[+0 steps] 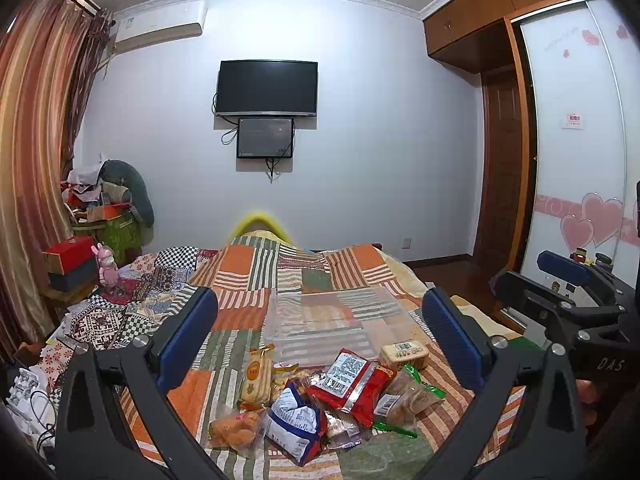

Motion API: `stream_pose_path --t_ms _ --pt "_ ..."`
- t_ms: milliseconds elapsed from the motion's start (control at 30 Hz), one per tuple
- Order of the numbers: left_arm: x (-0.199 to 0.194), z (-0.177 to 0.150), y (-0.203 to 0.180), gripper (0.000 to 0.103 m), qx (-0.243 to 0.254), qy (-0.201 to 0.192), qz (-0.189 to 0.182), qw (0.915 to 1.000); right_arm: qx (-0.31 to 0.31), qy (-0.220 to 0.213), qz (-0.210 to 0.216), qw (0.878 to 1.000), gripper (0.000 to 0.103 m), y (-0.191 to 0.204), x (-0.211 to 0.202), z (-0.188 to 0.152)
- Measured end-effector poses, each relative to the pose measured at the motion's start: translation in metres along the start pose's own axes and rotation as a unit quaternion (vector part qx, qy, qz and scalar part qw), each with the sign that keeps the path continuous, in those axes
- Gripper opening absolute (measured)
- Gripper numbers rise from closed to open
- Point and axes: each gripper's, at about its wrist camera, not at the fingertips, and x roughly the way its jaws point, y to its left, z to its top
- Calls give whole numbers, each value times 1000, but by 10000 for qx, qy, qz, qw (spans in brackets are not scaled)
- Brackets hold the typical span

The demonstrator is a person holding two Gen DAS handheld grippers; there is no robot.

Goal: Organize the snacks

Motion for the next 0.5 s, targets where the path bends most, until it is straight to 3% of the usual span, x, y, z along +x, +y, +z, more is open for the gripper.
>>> stream_pose_path --t_ms 500 --pt "5 -2 1 103 -41 15 -3 10000 -20 -37 -2 10000 103 0 0 0"
